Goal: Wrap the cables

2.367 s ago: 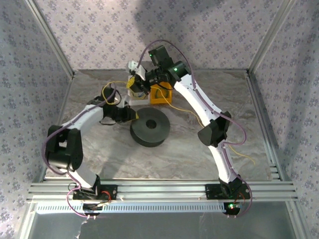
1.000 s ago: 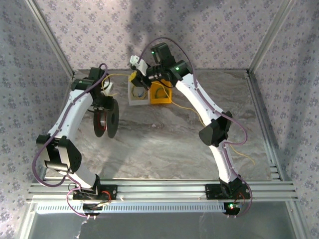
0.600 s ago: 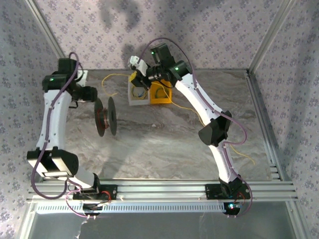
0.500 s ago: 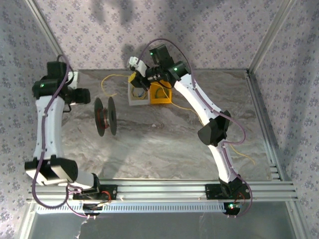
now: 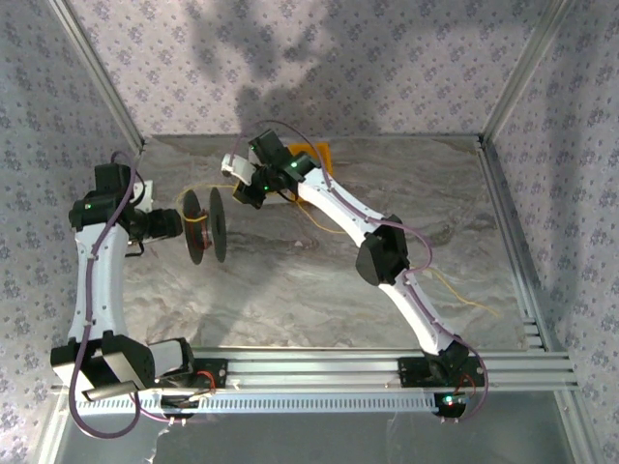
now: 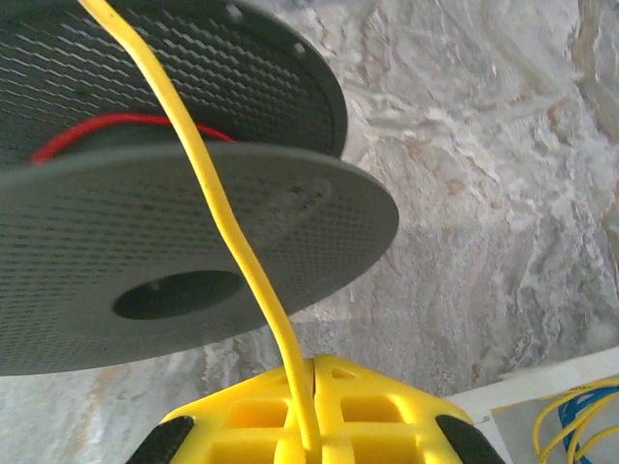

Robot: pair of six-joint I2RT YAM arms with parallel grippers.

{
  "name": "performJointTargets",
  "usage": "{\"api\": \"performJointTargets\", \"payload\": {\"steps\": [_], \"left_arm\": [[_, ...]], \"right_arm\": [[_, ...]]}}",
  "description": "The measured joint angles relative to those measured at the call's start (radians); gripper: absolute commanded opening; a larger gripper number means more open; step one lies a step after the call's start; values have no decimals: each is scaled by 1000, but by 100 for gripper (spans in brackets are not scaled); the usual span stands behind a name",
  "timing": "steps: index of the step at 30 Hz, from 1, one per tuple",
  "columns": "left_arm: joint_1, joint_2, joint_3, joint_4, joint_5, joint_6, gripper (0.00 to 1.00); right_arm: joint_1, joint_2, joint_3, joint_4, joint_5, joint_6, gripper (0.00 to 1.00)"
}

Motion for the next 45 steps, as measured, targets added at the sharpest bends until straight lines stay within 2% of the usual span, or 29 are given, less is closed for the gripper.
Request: {"api": "performJointTargets", "payload": {"steps": [10, 18, 30, 38, 45], "left_arm": [[0, -2, -31, 63, 58, -8, 74], [0, 30, -95, 199, 102, -40, 74], [1, 78, -101, 332, 174, -88, 71], [1, 101, -130, 372, 214, -111, 58], [1, 108, -163, 377, 225, -116, 55]], "right_arm": [[2, 28, 0, 54, 83, 10, 0], [2, 28, -19, 64, 83, 10, 0], [4, 28, -36, 71, 82, 10, 0], [3, 28, -38, 72, 75, 10, 0], [2, 29, -41, 74, 64, 24, 0]]}}
